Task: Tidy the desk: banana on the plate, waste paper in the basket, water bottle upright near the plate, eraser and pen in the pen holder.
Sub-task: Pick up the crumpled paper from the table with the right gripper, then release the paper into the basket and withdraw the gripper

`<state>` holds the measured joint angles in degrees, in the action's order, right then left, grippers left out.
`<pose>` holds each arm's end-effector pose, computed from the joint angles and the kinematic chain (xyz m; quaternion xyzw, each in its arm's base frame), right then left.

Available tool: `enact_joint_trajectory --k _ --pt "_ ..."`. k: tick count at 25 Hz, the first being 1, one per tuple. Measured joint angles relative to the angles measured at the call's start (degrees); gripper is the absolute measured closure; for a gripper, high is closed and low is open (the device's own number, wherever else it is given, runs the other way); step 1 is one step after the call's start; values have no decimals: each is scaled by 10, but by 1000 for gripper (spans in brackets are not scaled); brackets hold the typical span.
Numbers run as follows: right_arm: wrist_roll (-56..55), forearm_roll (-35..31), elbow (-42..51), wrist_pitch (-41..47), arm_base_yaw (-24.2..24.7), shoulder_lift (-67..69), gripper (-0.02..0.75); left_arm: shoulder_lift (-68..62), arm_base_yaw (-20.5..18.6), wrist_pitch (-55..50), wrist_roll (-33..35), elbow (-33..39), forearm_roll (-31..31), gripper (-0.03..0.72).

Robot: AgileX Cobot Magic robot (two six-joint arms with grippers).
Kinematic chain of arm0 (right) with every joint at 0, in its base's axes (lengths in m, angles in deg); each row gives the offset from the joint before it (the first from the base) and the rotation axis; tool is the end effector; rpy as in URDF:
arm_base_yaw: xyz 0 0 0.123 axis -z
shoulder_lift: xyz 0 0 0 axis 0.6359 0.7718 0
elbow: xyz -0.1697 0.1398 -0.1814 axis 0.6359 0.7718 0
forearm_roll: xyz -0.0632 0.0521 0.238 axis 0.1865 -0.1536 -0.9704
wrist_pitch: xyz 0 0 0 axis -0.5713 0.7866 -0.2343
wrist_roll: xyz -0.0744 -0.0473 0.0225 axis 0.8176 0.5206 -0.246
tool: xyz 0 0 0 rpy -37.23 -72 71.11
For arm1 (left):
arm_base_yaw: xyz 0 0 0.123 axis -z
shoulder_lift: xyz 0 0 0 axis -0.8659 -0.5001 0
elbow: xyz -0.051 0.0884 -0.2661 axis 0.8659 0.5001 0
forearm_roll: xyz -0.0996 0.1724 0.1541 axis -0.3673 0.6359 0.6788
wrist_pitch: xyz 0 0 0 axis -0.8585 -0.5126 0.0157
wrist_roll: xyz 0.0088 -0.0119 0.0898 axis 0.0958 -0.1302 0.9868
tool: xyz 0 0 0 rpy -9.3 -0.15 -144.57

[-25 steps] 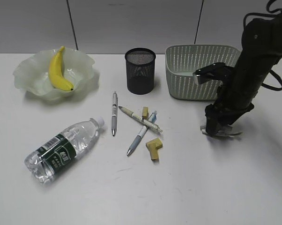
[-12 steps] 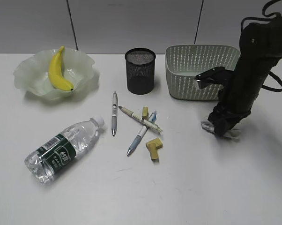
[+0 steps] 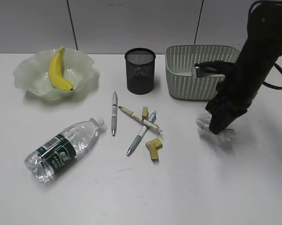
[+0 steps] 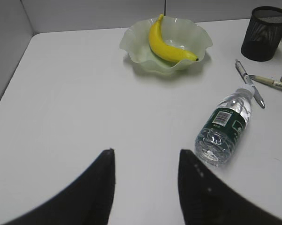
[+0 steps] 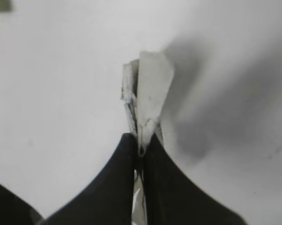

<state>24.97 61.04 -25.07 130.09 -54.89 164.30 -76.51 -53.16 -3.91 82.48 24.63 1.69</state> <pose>0.3571 0.1190 0.1417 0.2989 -0.9477 -0.1103 0.0182 -0.0095 0.0053 0.2883 0.0276 0.8394 -0.0206 0.5424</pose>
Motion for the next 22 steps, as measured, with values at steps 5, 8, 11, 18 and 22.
enact_joint_trajectory --k 5,8,11,18,22 --pt "68 -93 -1 8 0 -86 703 0 0 0 0 0 0 357" --pt "75 -105 -4 -67 0 -127 705 0 0 0 0 0 0 357" --pt "77 -109 -4 -181 0 -140 705 0 0 0 0 0 0 357" --pt "74 -111 -4 -429 0 -100 707 0 0 0 0 0 0 357" --pt "73 -126 -4 -528 0 -59 708 0 0 0 0 0 0 357"
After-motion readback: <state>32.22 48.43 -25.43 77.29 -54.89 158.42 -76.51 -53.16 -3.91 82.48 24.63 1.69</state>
